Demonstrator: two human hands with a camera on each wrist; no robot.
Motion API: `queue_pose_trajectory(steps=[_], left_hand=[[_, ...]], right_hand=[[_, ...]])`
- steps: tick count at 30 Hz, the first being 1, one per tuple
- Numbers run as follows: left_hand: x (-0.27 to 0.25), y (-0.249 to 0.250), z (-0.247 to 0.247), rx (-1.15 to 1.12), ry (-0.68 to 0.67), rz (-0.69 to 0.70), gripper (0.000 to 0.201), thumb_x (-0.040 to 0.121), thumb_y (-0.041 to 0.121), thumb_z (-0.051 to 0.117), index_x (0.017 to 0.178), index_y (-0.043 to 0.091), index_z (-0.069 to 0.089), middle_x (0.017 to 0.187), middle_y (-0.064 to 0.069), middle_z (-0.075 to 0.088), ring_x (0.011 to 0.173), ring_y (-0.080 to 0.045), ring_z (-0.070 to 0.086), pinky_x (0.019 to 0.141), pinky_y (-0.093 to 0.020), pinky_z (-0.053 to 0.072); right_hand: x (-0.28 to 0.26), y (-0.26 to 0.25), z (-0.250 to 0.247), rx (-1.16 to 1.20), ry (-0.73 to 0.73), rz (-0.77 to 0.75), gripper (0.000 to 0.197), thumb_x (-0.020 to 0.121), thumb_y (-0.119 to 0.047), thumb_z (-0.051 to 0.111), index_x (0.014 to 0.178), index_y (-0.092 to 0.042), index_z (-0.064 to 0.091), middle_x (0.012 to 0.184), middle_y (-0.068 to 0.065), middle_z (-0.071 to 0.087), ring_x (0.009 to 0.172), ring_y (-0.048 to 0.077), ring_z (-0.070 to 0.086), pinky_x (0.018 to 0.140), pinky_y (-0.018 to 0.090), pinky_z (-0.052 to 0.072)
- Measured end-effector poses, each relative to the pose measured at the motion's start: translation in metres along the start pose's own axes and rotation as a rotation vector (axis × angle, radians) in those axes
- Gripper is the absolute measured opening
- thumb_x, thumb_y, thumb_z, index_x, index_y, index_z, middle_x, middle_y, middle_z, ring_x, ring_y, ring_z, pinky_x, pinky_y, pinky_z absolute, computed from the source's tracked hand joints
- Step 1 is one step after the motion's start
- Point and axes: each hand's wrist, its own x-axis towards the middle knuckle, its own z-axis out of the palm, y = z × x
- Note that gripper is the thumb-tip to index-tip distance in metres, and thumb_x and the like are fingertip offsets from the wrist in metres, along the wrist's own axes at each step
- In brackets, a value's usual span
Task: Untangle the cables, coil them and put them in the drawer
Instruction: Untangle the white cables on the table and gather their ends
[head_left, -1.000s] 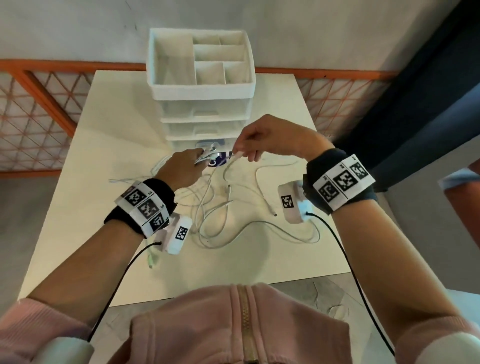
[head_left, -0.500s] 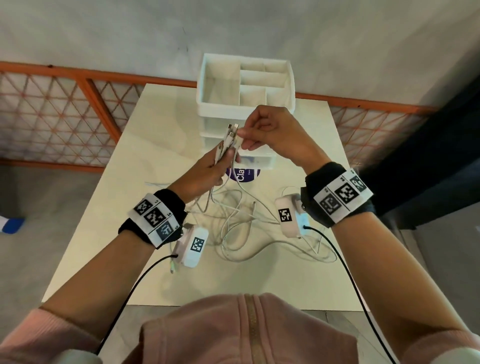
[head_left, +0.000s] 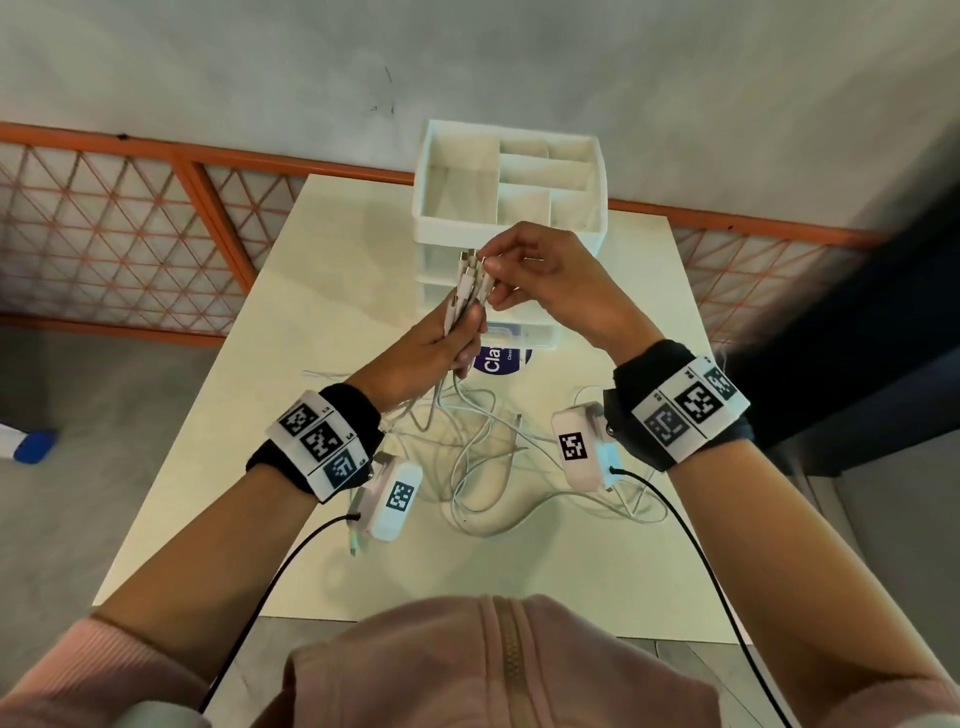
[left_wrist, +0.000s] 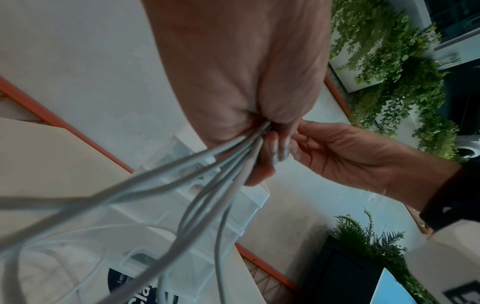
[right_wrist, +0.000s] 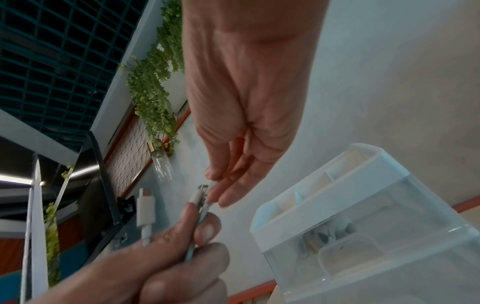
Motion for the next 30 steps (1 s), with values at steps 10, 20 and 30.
queue_pose_trajectory(steps=[10, 20, 30], left_hand=[[0.008, -0.004, -0.003, 0.09, 0.149, -0.06, 0.032, 0.102, 0.019, 0.033, 0.13, 0.003, 0.037, 0.069, 0.003, 0.038, 0.049, -0.001, 0.035, 0.052, -0.021, 0.036], [0.001, 0.014, -0.005, -0.034, 0.114, 0.027, 0.026, 0.102, 0.037, 0.023, 0.086, 0.02, 0.033, 0.07, 0.0, 0.031, 0.056, -0.01, 0.028, 0.055, -0.021, 0.034], [0.001, 0.01, -0.003, 0.028, 0.161, 0.069, 0.027, 0.103, 0.033, 0.024, 0.083, 0.023, 0.039, 0.064, 0.004, 0.035, 0.053, -0.007, 0.031, 0.053, -0.022, 0.031]], right_hand=[[-0.001, -0.015, 0.009, -0.155, -0.124, -0.123, 0.022, 0.075, -0.016, 0.078, 0.089, -0.001, 0.071, 0.084, 0.019, 0.072, 0.075, 0.023, 0.068, 0.078, 0.033, 0.056], [0.004, -0.003, -0.002, -0.045, 0.049, -0.015, 0.023, 0.079, -0.005, 0.073, 0.097, -0.003, 0.059, 0.086, 0.011, 0.066, 0.072, 0.016, 0.068, 0.069, 0.028, 0.055], [0.001, -0.009, -0.001, 0.03, 0.126, -0.073, 0.028, 0.08, -0.011, 0.073, 0.106, -0.003, 0.067, 0.086, 0.007, 0.061, 0.068, 0.011, 0.067, 0.067, 0.018, 0.054]])
